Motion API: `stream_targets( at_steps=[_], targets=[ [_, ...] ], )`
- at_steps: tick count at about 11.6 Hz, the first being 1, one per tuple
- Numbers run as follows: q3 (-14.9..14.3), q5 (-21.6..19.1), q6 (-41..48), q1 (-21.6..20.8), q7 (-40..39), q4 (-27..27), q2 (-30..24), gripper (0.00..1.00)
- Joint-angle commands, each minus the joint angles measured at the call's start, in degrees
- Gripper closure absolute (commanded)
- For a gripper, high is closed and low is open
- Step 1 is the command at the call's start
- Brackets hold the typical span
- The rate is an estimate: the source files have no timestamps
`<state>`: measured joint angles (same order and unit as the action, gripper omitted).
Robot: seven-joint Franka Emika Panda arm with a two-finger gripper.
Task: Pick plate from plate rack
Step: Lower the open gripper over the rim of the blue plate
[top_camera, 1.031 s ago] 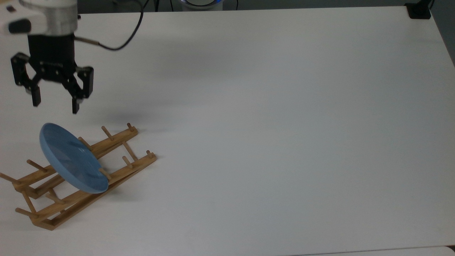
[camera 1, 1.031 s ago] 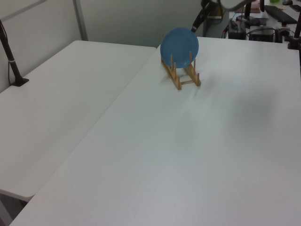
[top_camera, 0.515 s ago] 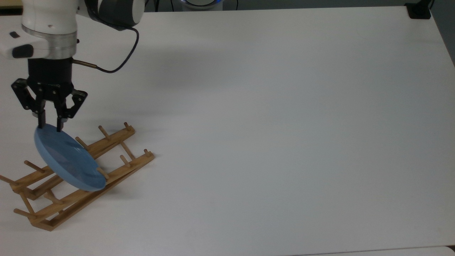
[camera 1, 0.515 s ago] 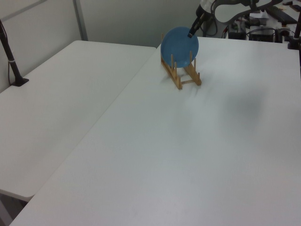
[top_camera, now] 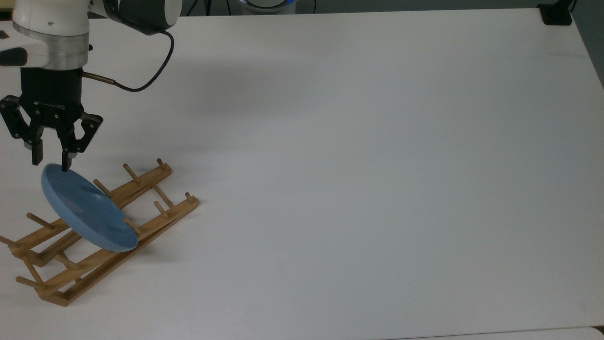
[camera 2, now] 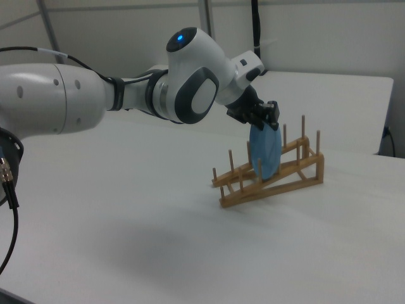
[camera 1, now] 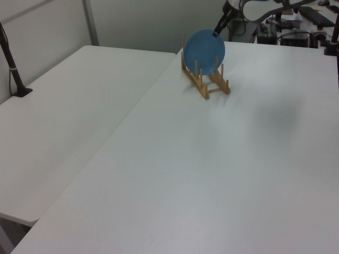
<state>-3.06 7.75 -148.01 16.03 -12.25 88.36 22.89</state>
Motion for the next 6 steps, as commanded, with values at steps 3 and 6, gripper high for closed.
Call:
stream_targets(
  at_steps=[3,6],
  targets=[
    [0.1,0.9,-0.8,0.4,-0.8,0.5,-1.4,0.55],
    [0.1,3.2,-0.9,1.3,-0.9,0.5,-0.7,0.61]
  ],
)
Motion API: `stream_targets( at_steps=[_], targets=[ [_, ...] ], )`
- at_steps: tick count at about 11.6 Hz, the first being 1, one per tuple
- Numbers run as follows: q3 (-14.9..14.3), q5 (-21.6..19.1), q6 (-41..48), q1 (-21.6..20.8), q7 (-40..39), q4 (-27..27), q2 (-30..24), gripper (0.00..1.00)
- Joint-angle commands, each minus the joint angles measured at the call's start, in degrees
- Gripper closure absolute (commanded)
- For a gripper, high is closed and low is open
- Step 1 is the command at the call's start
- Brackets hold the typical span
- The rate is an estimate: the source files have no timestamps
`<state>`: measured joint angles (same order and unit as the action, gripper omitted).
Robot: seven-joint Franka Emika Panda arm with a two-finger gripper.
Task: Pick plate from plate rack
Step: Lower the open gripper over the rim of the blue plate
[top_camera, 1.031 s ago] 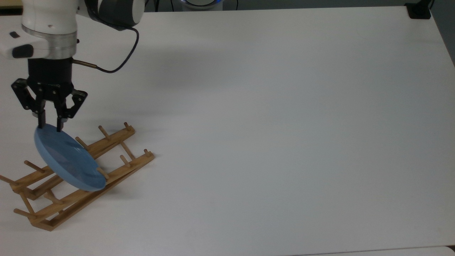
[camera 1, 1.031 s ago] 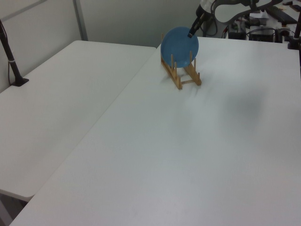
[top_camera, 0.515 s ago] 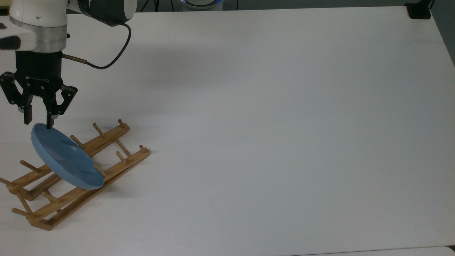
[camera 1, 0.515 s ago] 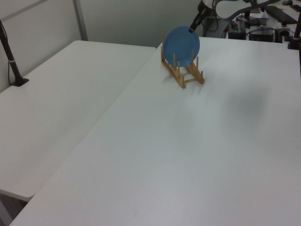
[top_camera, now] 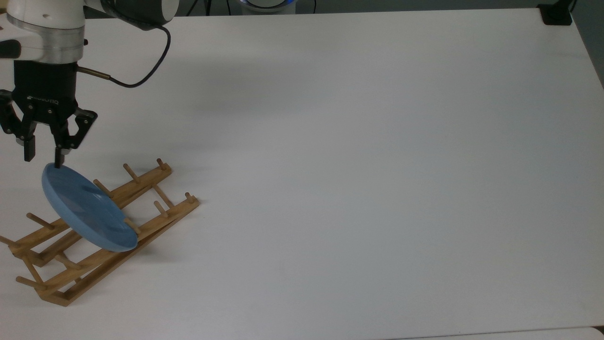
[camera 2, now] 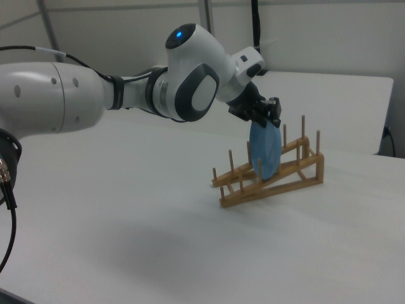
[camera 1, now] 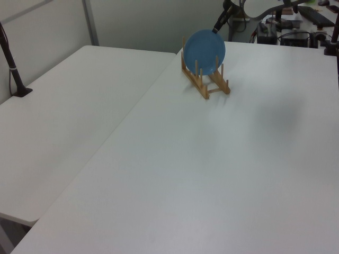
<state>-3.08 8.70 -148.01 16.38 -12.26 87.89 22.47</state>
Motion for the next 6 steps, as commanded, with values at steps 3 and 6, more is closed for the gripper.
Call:
stream_targets(
  at_steps=[3,6],
  targets=[
    [0.1,2.8,-1.1,1.5,-1.0,0.9,0.3,0.66],
    [0.1,2.8,-2.2,1.7,-1.7,0.9,1.3,0.66]
  ],
)
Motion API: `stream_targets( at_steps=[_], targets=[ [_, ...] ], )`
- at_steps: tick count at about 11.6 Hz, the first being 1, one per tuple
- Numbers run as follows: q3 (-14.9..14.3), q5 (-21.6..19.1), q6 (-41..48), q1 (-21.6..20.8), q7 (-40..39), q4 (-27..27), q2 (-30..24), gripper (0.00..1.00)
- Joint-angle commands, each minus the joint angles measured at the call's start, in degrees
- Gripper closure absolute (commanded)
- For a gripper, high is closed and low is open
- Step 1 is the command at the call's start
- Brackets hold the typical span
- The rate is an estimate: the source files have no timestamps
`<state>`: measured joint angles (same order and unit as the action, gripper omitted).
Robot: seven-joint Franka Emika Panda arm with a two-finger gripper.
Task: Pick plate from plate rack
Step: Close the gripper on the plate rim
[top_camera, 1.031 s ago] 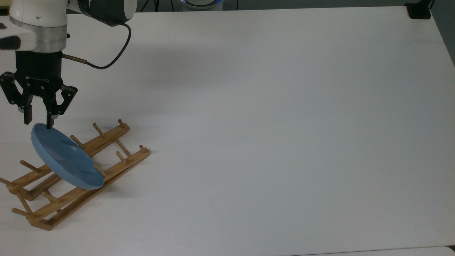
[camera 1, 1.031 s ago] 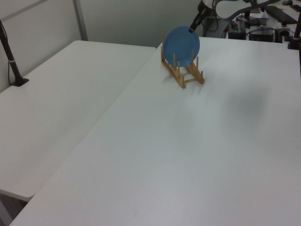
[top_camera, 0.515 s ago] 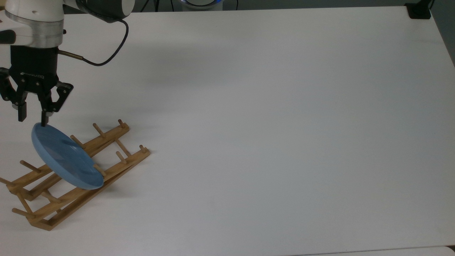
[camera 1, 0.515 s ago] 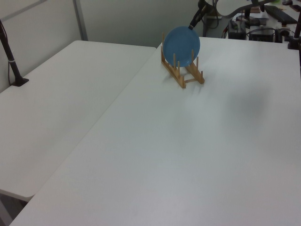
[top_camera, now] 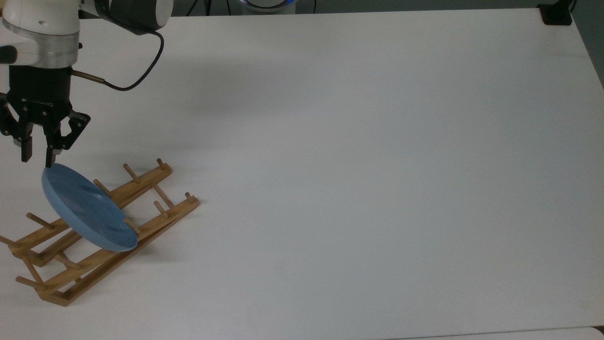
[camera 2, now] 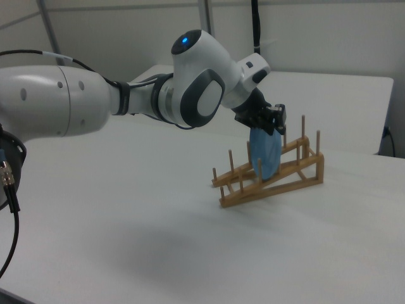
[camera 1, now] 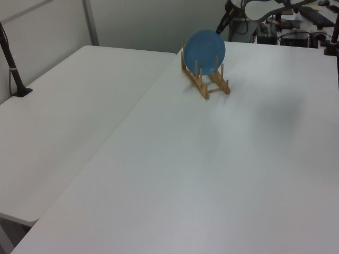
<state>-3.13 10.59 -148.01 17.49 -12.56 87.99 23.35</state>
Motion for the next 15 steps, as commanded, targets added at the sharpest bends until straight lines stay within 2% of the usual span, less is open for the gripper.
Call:
stream_targets(
  at_steps=[1,3,5,9,15],
  targets=[
    [0.2,0.9,-3.4,0.6,-1.3,0.8,0.5,0.66],
    [0.1,0.9,-4.0,0.6,-1.3,0.8,0.6,0.66],
    [0.1,0.9,-4.1,0.6,-1.3,0.8,0.7,0.7],
    [0.2,1.0,-4.0,0.3,-1.2,0.8,1.2,0.7],
    [0.2,0.9,-3.4,0.6,-1.2,0.9,-0.5,0.59]
  ],
)
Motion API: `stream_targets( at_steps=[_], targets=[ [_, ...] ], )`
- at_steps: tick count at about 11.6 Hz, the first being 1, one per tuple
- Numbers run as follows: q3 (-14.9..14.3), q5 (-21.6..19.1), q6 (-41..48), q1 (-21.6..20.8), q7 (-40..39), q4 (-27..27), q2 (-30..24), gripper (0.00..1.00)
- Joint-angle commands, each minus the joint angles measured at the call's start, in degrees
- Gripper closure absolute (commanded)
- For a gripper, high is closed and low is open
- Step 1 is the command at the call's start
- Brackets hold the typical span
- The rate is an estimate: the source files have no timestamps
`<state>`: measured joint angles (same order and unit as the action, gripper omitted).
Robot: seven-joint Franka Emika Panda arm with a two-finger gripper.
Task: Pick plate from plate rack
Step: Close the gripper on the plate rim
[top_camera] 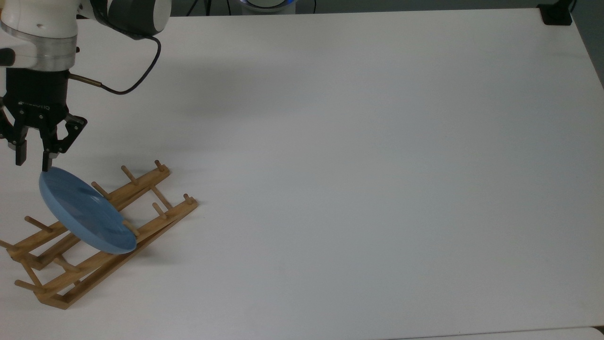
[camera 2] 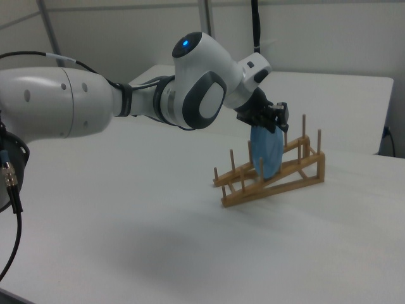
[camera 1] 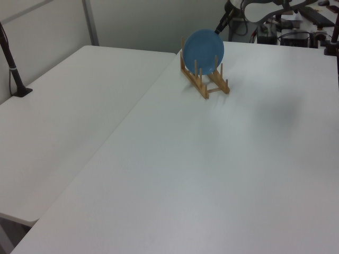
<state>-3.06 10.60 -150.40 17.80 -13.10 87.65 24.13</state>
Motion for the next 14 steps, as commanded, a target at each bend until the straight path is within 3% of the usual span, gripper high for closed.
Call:
stream_targets(
  at_steps=[1,14],
  targets=[
    [0.2,0.9,-1.0,0.1,-0.6,1.2,-1.3,0.59],
    [0.4,1.1,-1.2,-0.3,-0.3,1.3,-0.1,0.61]
  ],
)
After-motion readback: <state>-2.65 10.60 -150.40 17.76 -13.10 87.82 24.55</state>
